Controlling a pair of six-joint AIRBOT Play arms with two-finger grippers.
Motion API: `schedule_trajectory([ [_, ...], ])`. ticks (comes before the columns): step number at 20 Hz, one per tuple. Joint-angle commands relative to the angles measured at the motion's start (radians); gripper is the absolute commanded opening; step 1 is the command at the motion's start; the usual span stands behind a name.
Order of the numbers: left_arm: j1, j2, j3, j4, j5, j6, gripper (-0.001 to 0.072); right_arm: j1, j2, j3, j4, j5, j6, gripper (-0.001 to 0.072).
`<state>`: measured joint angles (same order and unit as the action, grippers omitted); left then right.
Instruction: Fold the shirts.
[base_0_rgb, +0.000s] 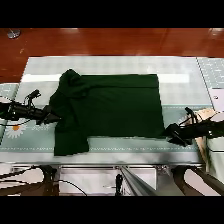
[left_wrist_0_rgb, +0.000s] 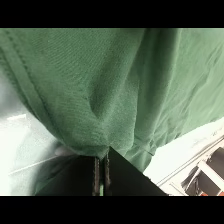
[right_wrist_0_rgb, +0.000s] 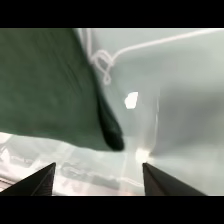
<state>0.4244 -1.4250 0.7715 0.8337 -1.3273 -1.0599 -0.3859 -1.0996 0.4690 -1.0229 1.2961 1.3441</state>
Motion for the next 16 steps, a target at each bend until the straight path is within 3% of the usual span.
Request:
schedule_trajectory([
  [1, -0.001, 0.001, 0.001, -0.005, -0.007, 0.004, 0.0034, 0.068, -0.051, -0.003, 0.084, -0.101, 0.005, 0.0622],
  [2, -0.001, 0.001, 0.001, -0.005, -0.005, 0.004, 0.0034, 0.081, -0.068, 0.005, 0.117, -0.138, -0.004, 0.0617],
  [3, -0.001, 0.001, 0.001, -0.006, -0.005, 0.003, 0.0034, 0.092, -0.088, 0.013, 0.149, -0.174, -0.006, 0.0567],
  [5, -0.001, 0.005, 0.001, -0.018, -0.004, 0.003, 0.0034, 0.117, -0.122, 0.031, 0.248, -0.210, -0.042, 0.0286],
  [6, -0.001, 0.013, 0.001, -0.038, 0.001, 0.004, 0.0034, 0.135, -0.133, 0.048, 0.290, -0.213, -0.092, 0.0043],
  [9, -0.001, 0.079, 0.033, -0.142, 0.018, 0.005, 0.0033, 0.179, -0.137, 0.210, 0.307, -0.133, -0.110, 0.0019],
  [12, -0.001, 0.237, 0.170, -0.354, 0.073, 0.005, 0.0034, 0.189, -0.113, 0.541, 0.302, -0.034, -0.055, 0.0019],
  [14, -0.001, 0.396, 0.268, -0.424, 0.225, 0.011, 0.0033, 0.189, -0.074, 0.812, 0.260, -0.020, -0.005, 0.0019],
  [16, 0.002, 0.562, 0.348, -0.423, 0.399, -0.019, 0.0033, 0.187, -0.007, 1.077, 0.118, -0.023, 0.057, 0.0019],
])
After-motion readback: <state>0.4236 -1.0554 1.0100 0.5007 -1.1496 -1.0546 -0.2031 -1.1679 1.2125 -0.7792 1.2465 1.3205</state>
